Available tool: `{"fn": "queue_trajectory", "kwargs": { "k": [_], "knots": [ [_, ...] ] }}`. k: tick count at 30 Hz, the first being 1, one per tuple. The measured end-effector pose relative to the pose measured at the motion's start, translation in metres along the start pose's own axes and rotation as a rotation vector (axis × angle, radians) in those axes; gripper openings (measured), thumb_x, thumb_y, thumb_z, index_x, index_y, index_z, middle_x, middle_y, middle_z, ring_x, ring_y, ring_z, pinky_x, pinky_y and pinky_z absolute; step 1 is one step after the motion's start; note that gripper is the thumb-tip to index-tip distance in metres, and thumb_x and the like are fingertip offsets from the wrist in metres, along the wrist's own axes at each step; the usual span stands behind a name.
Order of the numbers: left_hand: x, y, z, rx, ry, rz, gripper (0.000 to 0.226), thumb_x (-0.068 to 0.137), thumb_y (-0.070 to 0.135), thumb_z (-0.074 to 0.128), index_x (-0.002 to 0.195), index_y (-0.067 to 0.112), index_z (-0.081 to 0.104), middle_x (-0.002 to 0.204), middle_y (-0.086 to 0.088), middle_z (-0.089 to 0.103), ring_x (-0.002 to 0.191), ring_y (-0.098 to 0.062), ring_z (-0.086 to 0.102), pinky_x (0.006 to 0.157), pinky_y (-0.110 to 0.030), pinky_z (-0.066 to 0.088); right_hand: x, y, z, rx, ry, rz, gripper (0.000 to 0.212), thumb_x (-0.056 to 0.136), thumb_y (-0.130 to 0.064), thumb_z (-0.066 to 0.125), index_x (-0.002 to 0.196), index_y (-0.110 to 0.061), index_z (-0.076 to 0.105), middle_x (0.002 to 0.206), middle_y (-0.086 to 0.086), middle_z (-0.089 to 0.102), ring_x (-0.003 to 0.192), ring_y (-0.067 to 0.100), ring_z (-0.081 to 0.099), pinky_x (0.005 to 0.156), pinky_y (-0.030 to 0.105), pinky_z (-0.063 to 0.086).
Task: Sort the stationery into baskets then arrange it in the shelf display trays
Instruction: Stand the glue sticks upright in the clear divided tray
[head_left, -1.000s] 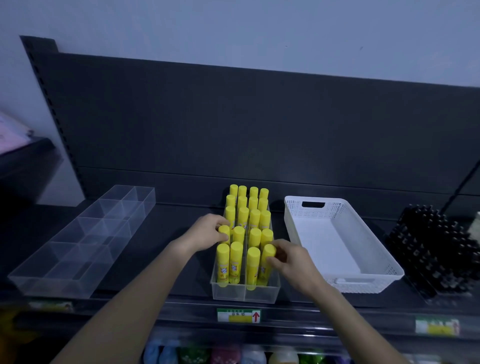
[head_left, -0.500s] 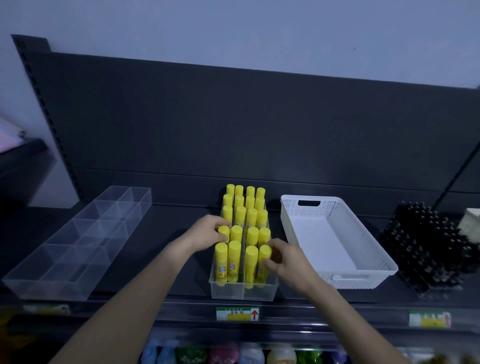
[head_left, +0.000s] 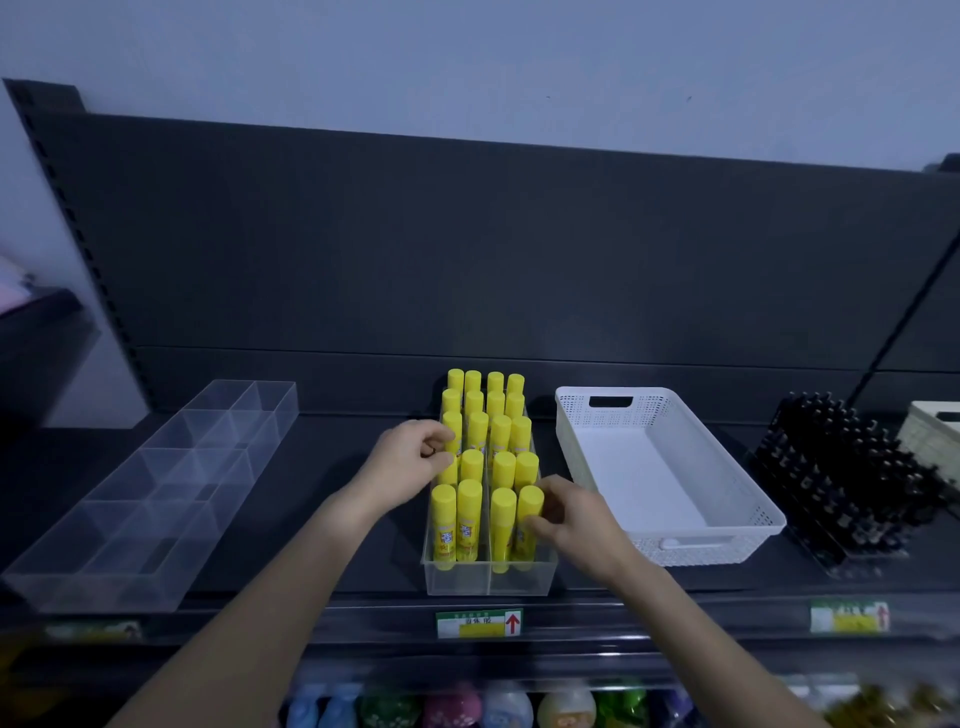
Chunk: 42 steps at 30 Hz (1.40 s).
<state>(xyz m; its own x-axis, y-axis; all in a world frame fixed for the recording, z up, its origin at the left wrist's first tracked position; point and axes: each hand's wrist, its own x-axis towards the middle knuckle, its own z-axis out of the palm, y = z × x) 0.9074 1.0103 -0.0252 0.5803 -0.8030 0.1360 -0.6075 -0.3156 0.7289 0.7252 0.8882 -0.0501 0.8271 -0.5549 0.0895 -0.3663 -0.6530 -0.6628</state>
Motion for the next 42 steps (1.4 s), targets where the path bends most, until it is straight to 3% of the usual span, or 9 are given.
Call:
{"fn": "queue_trajectory", "kwargs": {
  "k": [3, 7, 17, 23, 30, 36, 40, 42],
  "knots": [
    [-0.012, 0.013, 0.003, 0.094, -0.108, 0.082, 0.028, 0.083, 0.02, 0.067, 0.111, 0.016, 0.064, 0.105, 0.003, 0.06, 0.094, -0.008, 0.054, 0.082, -0.02, 0.045, -0.001, 0.0, 0.0, 0.006, 0.008, 0.009, 0.026, 0.085, -0.02, 0.063, 0.109, -0.015, 0.058, 0.088, -0.002, 0.061, 0.08, 0.013, 0.055, 0.067, 0.017, 0.041],
    [-0.017, 0.022, 0.011, 0.375, -0.227, 0.08, 0.038, 0.08, 0.03, 0.068, 0.115, 0.021, 0.061, 0.111, 0.0, 0.059, 0.106, -0.018, 0.053, 0.092, -0.037, 0.047, -0.003, -0.001, 0.0, -0.009, 0.016, 0.013, 0.025, 0.084, -0.02, 0.063, 0.108, -0.014, 0.059, 0.087, -0.002, 0.061, 0.078, 0.013, 0.055, 0.064, 0.015, 0.041],
    [-0.023, 0.024, 0.011, 0.313, -0.247, 0.047, 0.036, 0.082, 0.023, 0.069, 0.116, 0.016, 0.062, 0.115, -0.003, 0.061, 0.107, -0.02, 0.057, 0.092, -0.039, 0.049, -0.004, -0.001, 0.001, -0.04, 0.026, -0.001, 0.023, 0.086, -0.021, 0.062, 0.108, -0.015, 0.058, 0.08, -0.006, 0.056, 0.068, 0.004, 0.05, 0.058, 0.008, 0.037],
    [-0.025, 0.027, 0.013, 0.324, -0.272, 0.038, 0.049, 0.08, 0.026, 0.07, 0.126, 0.021, 0.055, 0.125, -0.001, 0.057, 0.113, -0.017, 0.054, 0.094, -0.036, 0.049, -0.005, -0.001, 0.0, -0.02, 0.021, 0.017, 0.024, 0.086, -0.021, 0.063, 0.108, -0.016, 0.058, 0.086, -0.003, 0.059, 0.076, 0.012, 0.054, 0.062, 0.012, 0.04],
    [-0.025, 0.031, 0.013, 0.367, -0.277, 0.084, 0.054, 0.08, 0.028, 0.069, 0.13, 0.022, 0.05, 0.13, 0.0, 0.054, 0.117, -0.016, 0.053, 0.095, -0.035, 0.048, -0.008, -0.004, -0.003, 0.004, 0.022, 0.039, 0.025, 0.085, -0.02, 0.063, 0.109, -0.014, 0.059, 0.092, 0.001, 0.064, 0.085, 0.018, 0.06, 0.075, 0.025, 0.048],
    [-0.026, 0.038, 0.012, 0.404, -0.24, 0.167, 0.052, 0.083, 0.03, 0.067, 0.131, 0.021, 0.05, 0.131, 0.0, 0.054, 0.12, -0.013, 0.051, 0.098, -0.03, 0.043, -0.011, -0.006, -0.002, -0.016, 0.025, 0.051, 0.025, 0.085, -0.021, 0.063, 0.108, -0.015, 0.059, 0.089, -0.001, 0.062, 0.086, 0.02, 0.06, 0.077, 0.031, 0.049],
    [-0.027, 0.04, 0.011, 0.386, -0.242, 0.193, 0.052, 0.084, 0.028, 0.066, 0.132, 0.02, 0.049, 0.133, 0.002, 0.053, 0.121, -0.01, 0.05, 0.098, -0.027, 0.041, -0.012, -0.008, -0.002, -0.002, 0.047, 0.068, 0.031, 0.084, -0.02, 0.065, 0.114, -0.014, 0.058, 0.096, 0.001, 0.065, 0.088, 0.017, 0.061, 0.08, 0.027, 0.05],
    [-0.027, 0.041, 0.011, 0.383, -0.241, 0.201, 0.05, 0.085, 0.029, 0.065, 0.132, 0.02, 0.049, 0.133, 0.002, 0.053, 0.121, -0.011, 0.05, 0.1, -0.029, 0.042, -0.014, -0.008, -0.005, 0.014, 0.072, 0.088, 0.037, 0.084, -0.019, 0.066, 0.119, -0.012, 0.056, 0.096, 0.0, 0.064, 0.085, 0.014, 0.059, 0.077, 0.018, 0.046]
  ]
}}
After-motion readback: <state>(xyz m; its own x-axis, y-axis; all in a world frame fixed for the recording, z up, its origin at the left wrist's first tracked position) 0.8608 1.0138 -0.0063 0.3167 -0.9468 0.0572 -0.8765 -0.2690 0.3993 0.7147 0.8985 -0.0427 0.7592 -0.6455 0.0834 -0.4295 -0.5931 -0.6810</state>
